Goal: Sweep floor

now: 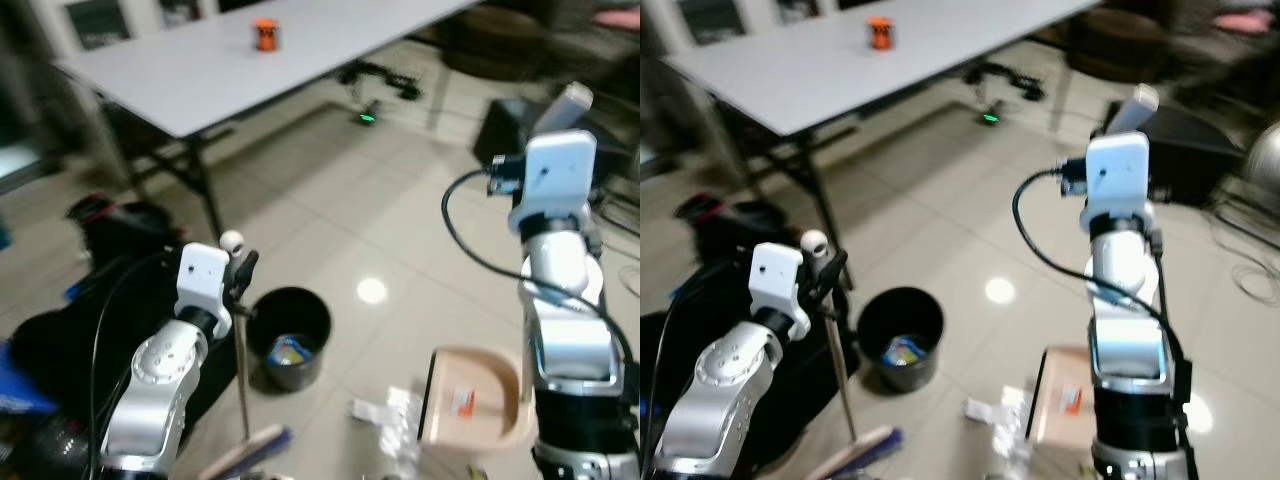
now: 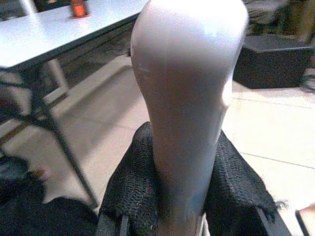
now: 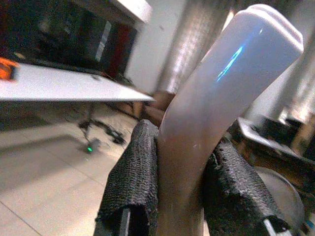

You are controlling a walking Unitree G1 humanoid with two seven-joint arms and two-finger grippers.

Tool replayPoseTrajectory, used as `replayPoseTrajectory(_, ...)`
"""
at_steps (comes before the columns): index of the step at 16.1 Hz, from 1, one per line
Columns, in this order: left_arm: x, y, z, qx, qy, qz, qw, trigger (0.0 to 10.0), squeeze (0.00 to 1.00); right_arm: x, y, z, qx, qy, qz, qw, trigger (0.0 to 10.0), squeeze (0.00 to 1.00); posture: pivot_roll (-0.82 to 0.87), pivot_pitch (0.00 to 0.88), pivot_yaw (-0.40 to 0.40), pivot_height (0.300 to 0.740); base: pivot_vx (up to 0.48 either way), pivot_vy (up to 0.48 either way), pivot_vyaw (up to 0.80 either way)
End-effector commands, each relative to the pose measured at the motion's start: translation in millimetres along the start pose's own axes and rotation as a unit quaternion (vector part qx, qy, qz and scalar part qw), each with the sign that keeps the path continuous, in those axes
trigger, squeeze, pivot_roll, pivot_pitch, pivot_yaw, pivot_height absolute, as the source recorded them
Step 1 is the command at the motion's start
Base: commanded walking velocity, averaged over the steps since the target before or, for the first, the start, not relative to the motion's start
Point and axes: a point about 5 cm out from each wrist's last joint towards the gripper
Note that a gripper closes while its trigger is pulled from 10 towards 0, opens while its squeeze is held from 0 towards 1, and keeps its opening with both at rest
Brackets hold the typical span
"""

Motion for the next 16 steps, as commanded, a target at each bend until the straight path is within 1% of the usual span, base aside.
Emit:
replayPoseTrajectory(1, -1.5, 1.7, 13, 0.029, 0.007, 0.0, 1.0, 10.0, 0.0, 1.1, -2.0, 6, 0.009, 0.006, -0.015, 1.0, 10.0, 0.0, 0.03, 0.0, 0.016, 0.74, 0.0, 0.0, -0.8)
replayPoseTrajectory(2, -0.4, 1.8, 14, 0.033, 0.005, -0.001, 0.999, 10.0, 0.0, -0.5, -7.7, -5, -0.014, 0.017, -0.019, 1.0, 10.0, 0.0, 0.03, 0.0, 0.016, 0.74, 0.0, 0.0, -0.8)
replayPoseTrajectory(3, 0.4, 1.8, 15, 0.033, 0.004, -0.002, 0.999, 10.0, 0.0, -1.5, -10.9, -10, -0.027, 0.025, -0.02, 0.999, 10.0, 0.0, 0.03, 0.0, 0.016, 0.74, 0.0, 0.0, -0.8)
replayPoseTrajectory(4, 1.8, 1.4, 15, 0.033, 0.003, -0.003, 0.999, 10.0, 0.0, -4.0, -19.0, -20, -0.048, 0.026, -0.02, 0.998, 10.0, 0.0, 0.03, 0.0, 0.016, 0.74, 0.0, 0.0, -0.8)
replayPoseTrajectory(6, 2.6, 0.7, 14, 0.031, 0.004, -0.005, 1.0, 10.0, 0.0, -4.7, -23.9, -24, -0.06, 0.037, -0.026, 0.997, 10.0, 0.0, 0.03, 0.0, 0.016, 0.74, 0.0, 0.0, -0.8)
replayPoseTrajectory(7, 2.4, 0.6, 14, 0.029, 0.006, -0.004, 1.0, 10.0, 0.0, -5.9, -26.9, -28, -0.074, 0.051, -0.02, 0.996, 10.0, 0.0, 0.03, 0.0, 0.016, 0.74, 0.0, 0.0, -0.8)
replayPoseTrajectory(8, 1.6, 1.0, 14, 0.029, 0.008, -0.004, 1.0, 10.0, 0.0, -6.1, -27.4, -29, -0.078, 0.055, -0.019, 0.995, 10.0, 0.0, 0.03, 0.0, 0.02, 0.74, 0.0, 0.0, -0.8)
replayPoseTrajectory(11, -1.2, 1.5, 14, 0.028, 0.011, 0.001, 1.0, 10.0, 0.0, -5.7, -27.8, -28, -0.076, 0.054, -0.016, 0.995, 10.0, 0.0, 0.03, 0.0, 0.02, 0.74, 0.0, 0.0, -0.8)
replayPoseTrajectory(14, -3.9, 1.7, 14, 0.025, 0.016, 0.008, 1.0, 10.0, 0.0, -2.4, -28.1, -26, -0.07, 0.04, -0.014, 0.997, 10.0, 0.0, 0.03, 0.0, 0.02, 0.74, 0.0, 0.0, -0.8)
replayPoseTrajectory(15, -5.0, 1.9, 15, 0.027, 0.018, 0.011, 0.999, 10.0, 0.0, -1.1, -27.7, -23, -0.062, 0.02, -0.003, 0.998, 10.0, 0.0, 0.03, 0.0, 0.019, 0.74, 0.0, 0.0, -0.8)
replayPoseTrajectory(16, -6.4, 1.9, 15, 0.027, 0.021, 0.012, 0.999, 10.0, 0.0, 1.9, -25.5, -18, -0.044, -0.021, 0.021, 0.999, 10.0, 0.0, 0.02, 0.0, 0.021, 0.74, 0.0, 0.0, -0.8)
Point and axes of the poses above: a point about 5 cm out from each wrist's last joint towards the gripper, its own y axis pointing out of the wrist towards the gripper, its own z axis along the axis of the wrist's last joint, x = y × z, and after that the axes turned 13 degrees about y, right-handed
